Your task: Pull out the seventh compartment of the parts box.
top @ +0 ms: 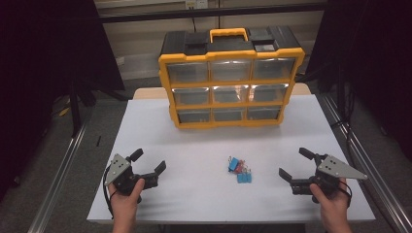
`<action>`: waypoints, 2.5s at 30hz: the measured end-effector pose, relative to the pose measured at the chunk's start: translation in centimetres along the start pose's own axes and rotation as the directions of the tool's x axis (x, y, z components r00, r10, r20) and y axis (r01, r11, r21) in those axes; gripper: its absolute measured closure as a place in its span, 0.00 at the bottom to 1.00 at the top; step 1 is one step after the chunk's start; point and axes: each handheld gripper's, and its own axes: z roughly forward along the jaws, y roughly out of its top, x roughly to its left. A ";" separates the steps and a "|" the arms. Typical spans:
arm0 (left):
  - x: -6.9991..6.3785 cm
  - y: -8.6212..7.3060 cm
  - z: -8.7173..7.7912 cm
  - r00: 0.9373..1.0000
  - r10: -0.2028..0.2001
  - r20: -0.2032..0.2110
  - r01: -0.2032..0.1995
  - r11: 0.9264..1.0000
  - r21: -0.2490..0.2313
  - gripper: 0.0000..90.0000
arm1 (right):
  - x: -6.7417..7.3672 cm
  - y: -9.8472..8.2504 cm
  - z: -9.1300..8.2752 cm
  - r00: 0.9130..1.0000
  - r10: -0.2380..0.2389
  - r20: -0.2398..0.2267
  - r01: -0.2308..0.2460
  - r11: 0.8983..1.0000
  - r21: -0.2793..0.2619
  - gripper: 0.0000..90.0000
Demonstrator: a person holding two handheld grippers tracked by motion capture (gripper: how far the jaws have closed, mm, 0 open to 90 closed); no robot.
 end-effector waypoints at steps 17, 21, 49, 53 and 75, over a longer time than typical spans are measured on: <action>-1.1 0.4 2.0 1.000 -0.015 -0.025 0.016 1.000 0.021 0.01 | 0.1 0.1 -0.1 1.000 -0.004 -0.006 0.004 1.000 -0.008 0.00; -1.5 0.8 2.9 0.998 -0.032 -0.046 0.033 0.999 0.018 0.01 | 0.2 0.0 -0.2 1.000 -0.015 -0.006 0.015 1.000 0.004 0.00; -3.2 2.3 7.7 0.998 -0.024 -0.059 0.026 0.999 0.032 0.01 | 0.1 0.1 -0.3 1.000 -0.011 0.000 0.011 1.000 -0.001 0.00; -3.2 2.4 8.1 0.998 -0.016 -0.066 0.018 0.999 0.035 0.01 | 0.1 0.1 -0.3 1.000 -0.010 -0.003 0.010 1.000 -0.008 0.00; -4.0 2.6 10.9 0.996 -0.027 -0.087 0.030 0.999 0.033 0.01 | 0.0 0.1 -0.4 1.000 -0.004 -0.008 0.004 1.000 -0.014 0.00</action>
